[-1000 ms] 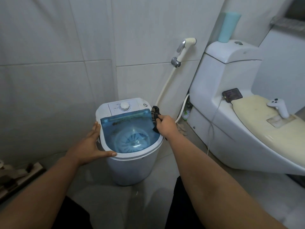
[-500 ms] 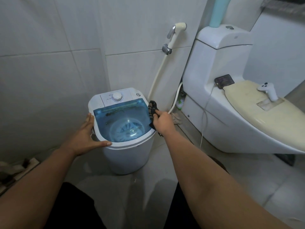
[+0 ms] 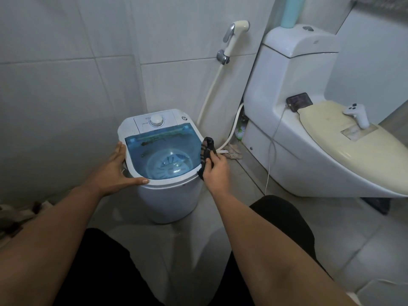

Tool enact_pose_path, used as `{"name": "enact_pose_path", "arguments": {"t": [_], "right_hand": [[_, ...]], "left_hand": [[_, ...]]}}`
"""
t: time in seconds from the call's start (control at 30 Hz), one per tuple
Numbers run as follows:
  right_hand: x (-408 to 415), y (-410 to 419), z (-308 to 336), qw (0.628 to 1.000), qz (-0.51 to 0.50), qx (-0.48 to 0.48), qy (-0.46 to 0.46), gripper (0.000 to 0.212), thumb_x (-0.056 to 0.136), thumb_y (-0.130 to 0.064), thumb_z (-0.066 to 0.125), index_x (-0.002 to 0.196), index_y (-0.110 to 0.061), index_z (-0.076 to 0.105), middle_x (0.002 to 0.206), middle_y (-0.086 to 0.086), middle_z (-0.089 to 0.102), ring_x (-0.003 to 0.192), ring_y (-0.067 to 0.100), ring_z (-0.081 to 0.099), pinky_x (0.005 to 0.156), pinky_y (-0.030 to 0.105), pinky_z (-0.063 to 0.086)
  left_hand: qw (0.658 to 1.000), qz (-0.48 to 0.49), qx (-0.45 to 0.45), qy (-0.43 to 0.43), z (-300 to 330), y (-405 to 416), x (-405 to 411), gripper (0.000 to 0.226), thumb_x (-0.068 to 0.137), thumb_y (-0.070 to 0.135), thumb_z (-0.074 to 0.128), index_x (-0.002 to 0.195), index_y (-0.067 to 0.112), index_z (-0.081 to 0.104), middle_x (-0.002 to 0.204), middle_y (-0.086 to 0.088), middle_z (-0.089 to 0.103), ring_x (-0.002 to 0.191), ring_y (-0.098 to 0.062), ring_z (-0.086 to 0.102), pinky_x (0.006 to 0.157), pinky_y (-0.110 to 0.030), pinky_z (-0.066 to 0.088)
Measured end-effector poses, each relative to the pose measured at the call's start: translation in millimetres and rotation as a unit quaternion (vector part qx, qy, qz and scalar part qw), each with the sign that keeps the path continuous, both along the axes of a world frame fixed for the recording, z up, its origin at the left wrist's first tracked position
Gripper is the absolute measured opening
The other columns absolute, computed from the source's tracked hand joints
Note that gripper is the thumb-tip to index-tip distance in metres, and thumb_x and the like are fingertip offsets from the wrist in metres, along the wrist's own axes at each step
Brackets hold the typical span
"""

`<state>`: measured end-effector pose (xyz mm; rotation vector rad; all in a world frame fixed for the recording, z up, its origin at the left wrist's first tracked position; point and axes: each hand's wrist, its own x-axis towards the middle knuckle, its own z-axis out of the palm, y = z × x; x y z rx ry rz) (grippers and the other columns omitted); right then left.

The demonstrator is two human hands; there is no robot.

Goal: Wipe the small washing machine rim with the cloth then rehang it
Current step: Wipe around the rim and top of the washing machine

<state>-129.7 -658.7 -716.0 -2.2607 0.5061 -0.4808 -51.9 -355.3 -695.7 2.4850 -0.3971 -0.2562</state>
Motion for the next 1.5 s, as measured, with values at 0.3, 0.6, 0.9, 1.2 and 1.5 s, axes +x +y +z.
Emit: {"name": "enact_pose_path", "arguments": {"t": [0.3,0.6,0.9,1.2,1.5], "right_hand": [[-37.5,20.8,-14.1,0.991,0.053,-0.106,-0.058,0.04,0.101,-0.021,0.049,0.14,-0.012,0.056,0.143,0.006,0.045,0.122,0.02,0.043,0.101,0.022,0.038],[-44.9,16.9,-24.3,0.955,0.141,-0.248,-0.085,0.041,0.098,-0.017,0.055,0.138,-0.009,0.057,0.141,0.014,0.05,0.122,0.033,0.046,0.099,0.047,0.044],[-44.7,28.6,-15.6,0.902,0.239,-0.351,-0.083,0.044,0.093,-0.017,0.058,0.137,-0.011,0.057,0.139,0.016,0.053,0.118,0.038,0.05,0.079,0.046,0.043],[-40.6,52.9,-10.1,0.871,0.284,-0.39,-0.089,0.046,0.089,-0.019,0.06,0.135,-0.011,0.058,0.134,0.016,0.056,0.115,0.037,0.051,0.081,0.046,0.041],[-34.1,88.8,-0.3,0.872,0.282,-0.397,-0.06,0.044,0.091,-0.025,0.058,0.133,-0.015,0.059,0.134,0.012,0.057,0.113,0.035,0.051,0.081,0.044,0.038]], "left_hand": [[1.0,-0.003,-0.013,0.017,-1.0,6.3,3.0,0.158,0.036,0.09,0.074,0.162,0.029,0.0,0.168,0.011,-0.005,0.151,-0.001,0.0,0.12,-0.027,0.008],[1.0,-0.015,-0.001,0.012,1.7,10.2,4.3,0.159,0.032,0.094,0.072,0.161,0.033,0.001,0.168,0.012,-0.006,0.152,-0.003,0.002,0.12,-0.028,0.009],[1.0,-0.027,0.005,0.009,5.4,10.8,2.3,0.163,0.03,0.098,0.065,0.162,0.029,-0.001,0.168,0.01,-0.005,0.152,-0.003,0.002,0.121,-0.027,0.008],[1.0,-0.02,0.007,0.019,4.5,12.5,0.4,0.161,0.034,0.095,0.069,0.16,0.03,-0.007,0.166,0.016,-0.01,0.151,-0.003,0.002,0.124,-0.034,0.012],[1.0,-0.019,-0.004,0.009,1.3,13.9,1.3,0.159,0.039,0.087,0.077,0.161,0.028,-0.006,0.168,0.012,-0.009,0.153,-0.006,0.004,0.125,-0.034,0.014]]}}
